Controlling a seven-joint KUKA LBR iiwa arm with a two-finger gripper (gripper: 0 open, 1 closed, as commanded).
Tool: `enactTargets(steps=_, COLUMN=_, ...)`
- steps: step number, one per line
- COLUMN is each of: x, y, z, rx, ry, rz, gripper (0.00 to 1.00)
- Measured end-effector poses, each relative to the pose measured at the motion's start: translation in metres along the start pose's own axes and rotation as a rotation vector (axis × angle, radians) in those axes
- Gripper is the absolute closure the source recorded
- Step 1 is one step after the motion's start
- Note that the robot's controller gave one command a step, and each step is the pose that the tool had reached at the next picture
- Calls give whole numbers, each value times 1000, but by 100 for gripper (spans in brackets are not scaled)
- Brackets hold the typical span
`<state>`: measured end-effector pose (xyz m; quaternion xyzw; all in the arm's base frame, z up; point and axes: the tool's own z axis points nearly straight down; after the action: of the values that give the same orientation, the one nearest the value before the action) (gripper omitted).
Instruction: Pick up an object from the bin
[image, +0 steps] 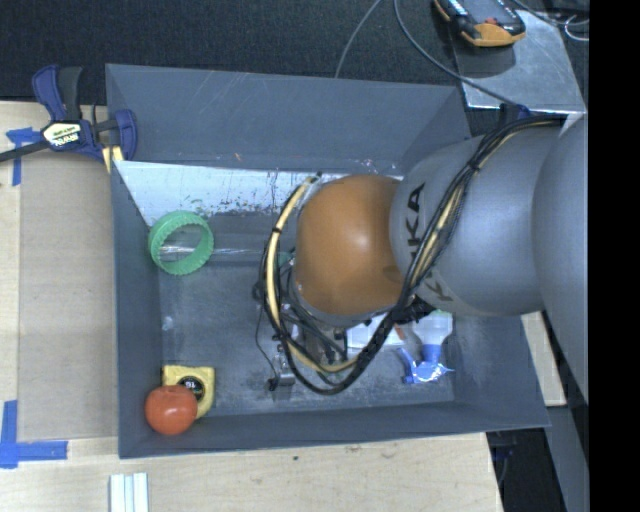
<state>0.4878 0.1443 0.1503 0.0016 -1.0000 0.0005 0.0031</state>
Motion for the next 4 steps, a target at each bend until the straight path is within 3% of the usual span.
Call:
enactTargets(steps=1, x=-2, y=-1, z=-5, rx=-2, ry=-8, rz=4, gripper=100)
enactTargets(steps=2, x=-21, y=44, z=-154, rx=-5, ry=-20, rz=-117, gripper=100)
enactTargets(steps=3, x=-19, y=42, z=-150, rx=-2, ry=-12, rz=-115, gripper=0)
enactTargets(steps=4, x=2, y=52, z=-183, rx=-3, ry=-20, rz=-306, gripper=0)
